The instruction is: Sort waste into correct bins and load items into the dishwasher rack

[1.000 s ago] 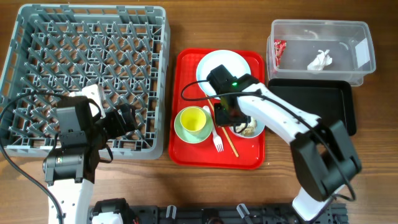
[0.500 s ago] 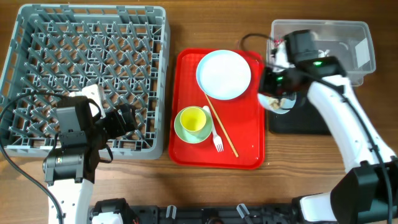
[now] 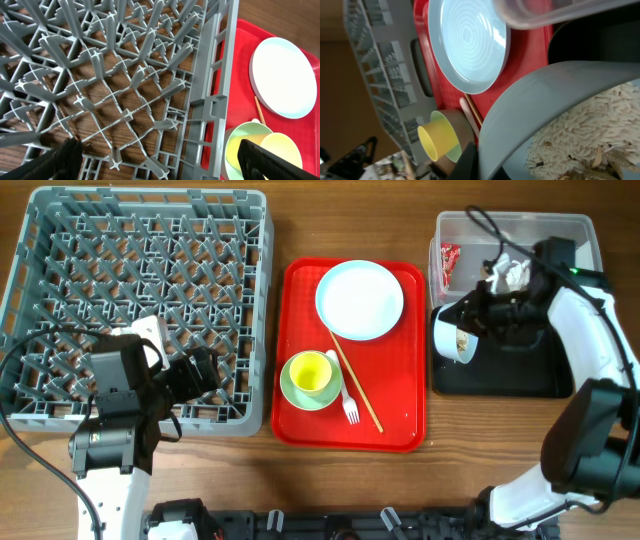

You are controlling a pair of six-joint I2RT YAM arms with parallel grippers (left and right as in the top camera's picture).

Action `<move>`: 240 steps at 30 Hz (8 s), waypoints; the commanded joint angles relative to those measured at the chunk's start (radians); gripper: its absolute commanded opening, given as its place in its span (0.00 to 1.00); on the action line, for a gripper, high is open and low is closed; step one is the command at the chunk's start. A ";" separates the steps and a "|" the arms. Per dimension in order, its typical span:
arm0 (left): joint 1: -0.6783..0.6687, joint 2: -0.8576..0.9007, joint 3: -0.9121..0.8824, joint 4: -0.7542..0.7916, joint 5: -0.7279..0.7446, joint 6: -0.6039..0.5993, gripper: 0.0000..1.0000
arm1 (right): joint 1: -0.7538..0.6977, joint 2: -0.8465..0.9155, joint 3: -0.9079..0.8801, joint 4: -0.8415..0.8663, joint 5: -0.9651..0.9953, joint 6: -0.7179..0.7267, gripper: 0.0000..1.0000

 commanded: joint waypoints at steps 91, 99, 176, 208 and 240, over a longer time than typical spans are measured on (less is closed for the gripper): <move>-0.004 0.003 0.019 0.002 0.012 -0.005 1.00 | -0.189 -0.281 -0.121 0.370 -0.549 0.214 0.04; -0.004 0.003 0.019 0.002 0.012 -0.005 1.00 | -0.404 -0.229 -0.129 0.395 -0.767 0.416 0.04; -0.004 0.003 0.019 0.003 0.012 -0.005 1.00 | 0.665 0.200 0.192 0.298 0.648 -0.018 0.22; -0.004 0.003 0.019 0.003 0.012 -0.005 1.00 | 0.842 -0.004 -0.056 0.171 0.615 0.216 0.27; -0.004 0.003 0.019 0.002 0.012 -0.005 1.00 | 0.842 -0.005 -0.091 0.250 0.531 0.214 0.04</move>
